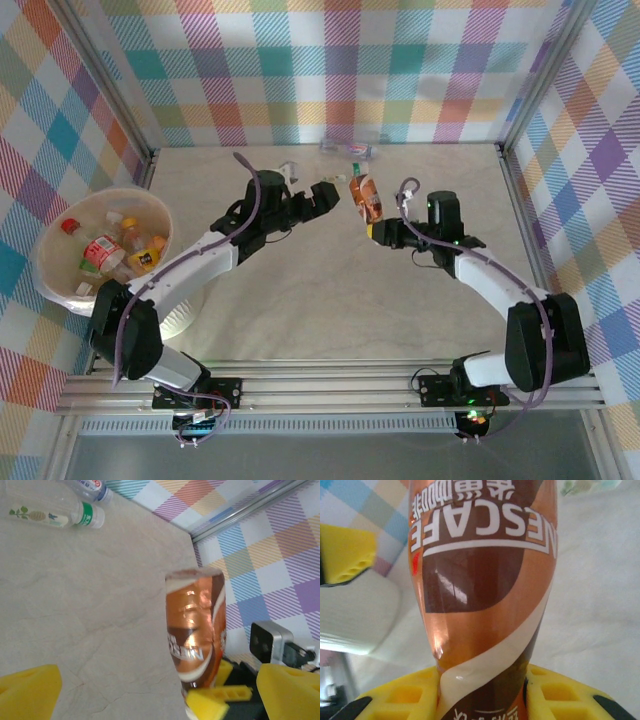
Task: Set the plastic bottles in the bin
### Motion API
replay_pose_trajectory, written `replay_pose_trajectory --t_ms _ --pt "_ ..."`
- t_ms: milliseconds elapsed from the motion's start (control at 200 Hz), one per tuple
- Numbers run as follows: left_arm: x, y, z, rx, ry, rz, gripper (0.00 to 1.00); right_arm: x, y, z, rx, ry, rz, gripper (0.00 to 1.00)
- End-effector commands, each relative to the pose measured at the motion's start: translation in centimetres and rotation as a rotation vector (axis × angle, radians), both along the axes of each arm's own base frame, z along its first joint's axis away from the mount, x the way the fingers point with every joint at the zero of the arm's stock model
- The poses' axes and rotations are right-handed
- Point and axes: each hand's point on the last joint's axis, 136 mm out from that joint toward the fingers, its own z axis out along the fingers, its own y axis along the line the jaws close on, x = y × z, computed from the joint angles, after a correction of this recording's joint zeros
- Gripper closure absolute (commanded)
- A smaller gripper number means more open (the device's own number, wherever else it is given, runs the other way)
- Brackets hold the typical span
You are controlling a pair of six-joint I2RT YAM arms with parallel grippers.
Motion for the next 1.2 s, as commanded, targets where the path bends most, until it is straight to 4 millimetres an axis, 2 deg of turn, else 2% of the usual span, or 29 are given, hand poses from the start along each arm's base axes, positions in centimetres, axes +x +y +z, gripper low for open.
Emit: replay_pose_trajectory --t_ms 0,235,420,570,655,765,855,935,1120,1195 --pt "0.1 -2.2 1.8 -0.071 -0.036 -0.052 0.0 -2.4 1.7 3.6 0.194 0.065 0.077 0.75" --pt "-0.3 -4.9 1.5 -0.12 -0.037 -0.105 0.0 -4.3 3.0 4.7 0.227 0.051 0.161 0.74" --pt "-0.9 -7.3 2.2 -0.18 -0.056 -0.177 0.0 -4.4 3.9 5.1 0.247 0.046 0.194 0.74" --pt "-1.2 -8.4 2.2 -0.195 -0.06 -0.207 0.0 -4.3 4.4 5.6 0.259 0.042 0.217 0.74" --pt "-1.1 -8.8 2.2 -0.208 -0.051 -0.211 0.08 -4.4 4.6 5.8 0.267 0.039 0.227 0.73" --pt "-1.0 -9.1 2.0 -0.217 -0.043 -0.212 0.28 -4.7 4.8 6.0 0.273 0.035 0.248 0.73" --pt "-0.9 -9.0 1.7 -0.217 -0.035 -0.199 0.39 -5.1 4.9 5.9 0.27 0.032 0.267 0.7" --pt "-0.7 -8.8 1.6 -0.214 -0.038 -0.181 0.44 -5.3 4.8 5.7 0.26 0.036 0.276 0.63" --pt "-0.3 -7.5 2.0 -0.195 -0.063 -0.112 0.49 -5.2 4.4 5.9 0.215 0.013 0.246 0.29" --pt "-0.2 -6.6 2.3 -0.171 -0.075 -0.075 0.51 -5.1 4.1 6.2 0.184 -0.013 0.227 0.19"
